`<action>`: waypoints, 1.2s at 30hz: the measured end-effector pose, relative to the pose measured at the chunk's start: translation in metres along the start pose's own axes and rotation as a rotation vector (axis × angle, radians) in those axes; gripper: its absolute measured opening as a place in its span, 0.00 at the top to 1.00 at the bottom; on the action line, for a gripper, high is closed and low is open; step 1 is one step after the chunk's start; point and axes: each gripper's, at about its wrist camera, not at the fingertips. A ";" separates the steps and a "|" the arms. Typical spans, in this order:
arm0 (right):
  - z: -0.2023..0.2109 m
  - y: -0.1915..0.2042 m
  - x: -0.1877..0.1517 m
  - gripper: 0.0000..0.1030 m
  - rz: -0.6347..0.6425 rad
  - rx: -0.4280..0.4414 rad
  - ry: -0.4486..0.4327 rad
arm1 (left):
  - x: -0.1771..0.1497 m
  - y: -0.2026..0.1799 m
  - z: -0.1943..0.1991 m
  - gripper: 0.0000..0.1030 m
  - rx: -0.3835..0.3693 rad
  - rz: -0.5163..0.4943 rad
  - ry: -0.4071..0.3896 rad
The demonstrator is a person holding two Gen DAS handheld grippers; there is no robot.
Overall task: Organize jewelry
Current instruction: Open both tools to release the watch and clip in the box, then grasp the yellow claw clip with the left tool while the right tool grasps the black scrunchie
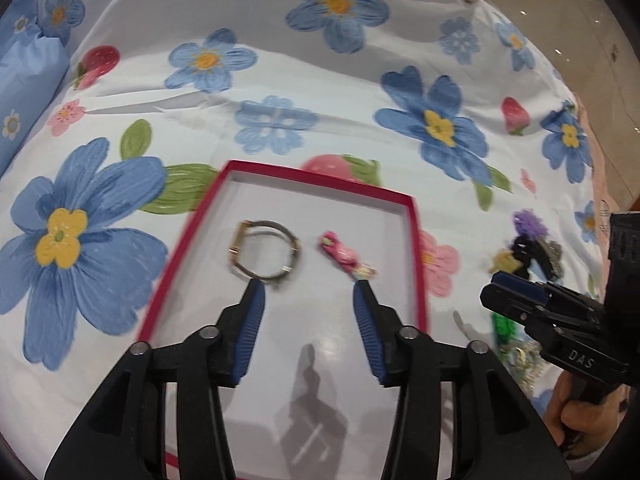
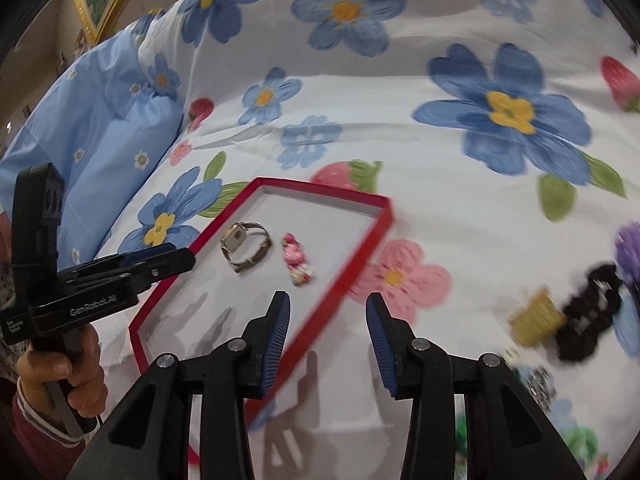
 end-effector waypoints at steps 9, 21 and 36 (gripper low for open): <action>0.051 -0.041 -0.034 0.53 -0.090 -0.066 -0.046 | -0.021 -0.045 0.005 0.52 -0.065 -0.051 0.032; 0.100 -0.092 -0.071 0.53 -0.188 -0.155 -0.086 | -0.034 -0.087 0.003 0.45 -0.108 -0.113 0.062; 0.098 -0.134 -0.068 0.53 -0.270 -0.186 -0.119 | -0.026 -0.144 -0.025 0.41 -0.197 -0.232 0.092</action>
Point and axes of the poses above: each gripper's, at about its wrist camera, not at the fingertips, and z roughly against the way its jaws point, y to its left, x to its top, and after that the axes turned 2 degrees about x, right-handed
